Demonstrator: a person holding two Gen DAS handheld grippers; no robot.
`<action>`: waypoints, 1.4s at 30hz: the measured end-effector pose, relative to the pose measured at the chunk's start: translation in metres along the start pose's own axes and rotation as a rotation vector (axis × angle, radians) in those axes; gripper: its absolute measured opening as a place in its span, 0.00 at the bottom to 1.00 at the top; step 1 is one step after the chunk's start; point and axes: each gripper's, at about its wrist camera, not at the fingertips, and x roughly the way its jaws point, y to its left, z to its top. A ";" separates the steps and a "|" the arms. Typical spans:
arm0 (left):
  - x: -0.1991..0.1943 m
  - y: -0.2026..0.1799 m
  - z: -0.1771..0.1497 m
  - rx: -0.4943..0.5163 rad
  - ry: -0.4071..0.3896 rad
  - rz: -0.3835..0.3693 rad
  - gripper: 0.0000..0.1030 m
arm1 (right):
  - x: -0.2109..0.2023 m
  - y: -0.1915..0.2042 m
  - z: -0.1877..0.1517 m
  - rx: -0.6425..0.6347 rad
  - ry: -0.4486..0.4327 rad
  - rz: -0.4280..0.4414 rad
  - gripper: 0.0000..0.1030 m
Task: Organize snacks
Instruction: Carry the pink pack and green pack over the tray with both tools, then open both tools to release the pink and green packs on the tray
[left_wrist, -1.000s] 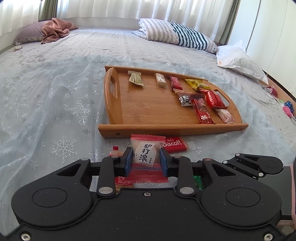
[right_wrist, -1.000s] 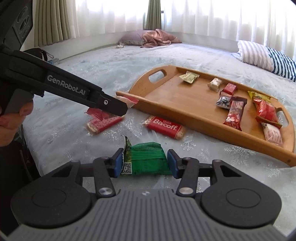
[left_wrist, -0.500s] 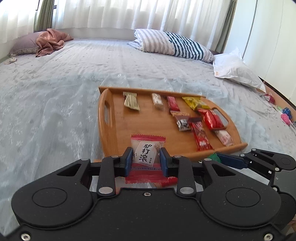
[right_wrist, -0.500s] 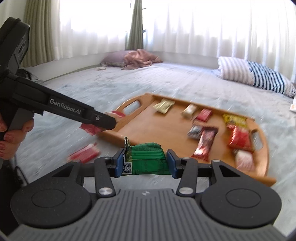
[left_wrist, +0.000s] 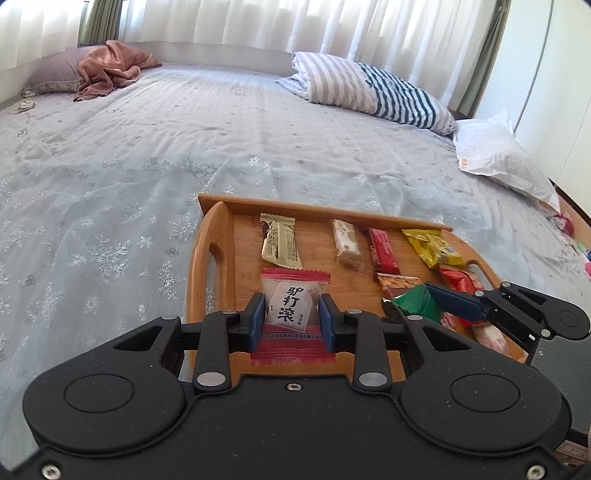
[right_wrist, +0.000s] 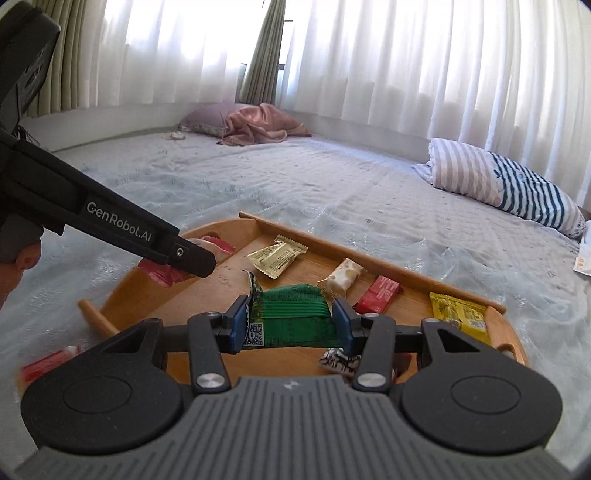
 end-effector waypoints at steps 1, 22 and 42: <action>0.006 0.000 0.001 -0.004 0.006 0.002 0.29 | 0.006 -0.002 0.001 -0.003 0.007 0.001 0.50; 0.056 0.002 0.010 -0.005 0.035 0.019 0.29 | 0.065 -0.015 0.007 -0.044 0.098 0.039 0.51; 0.067 0.000 0.006 -0.001 0.045 0.032 0.29 | 0.070 -0.014 0.007 -0.039 0.112 0.035 0.52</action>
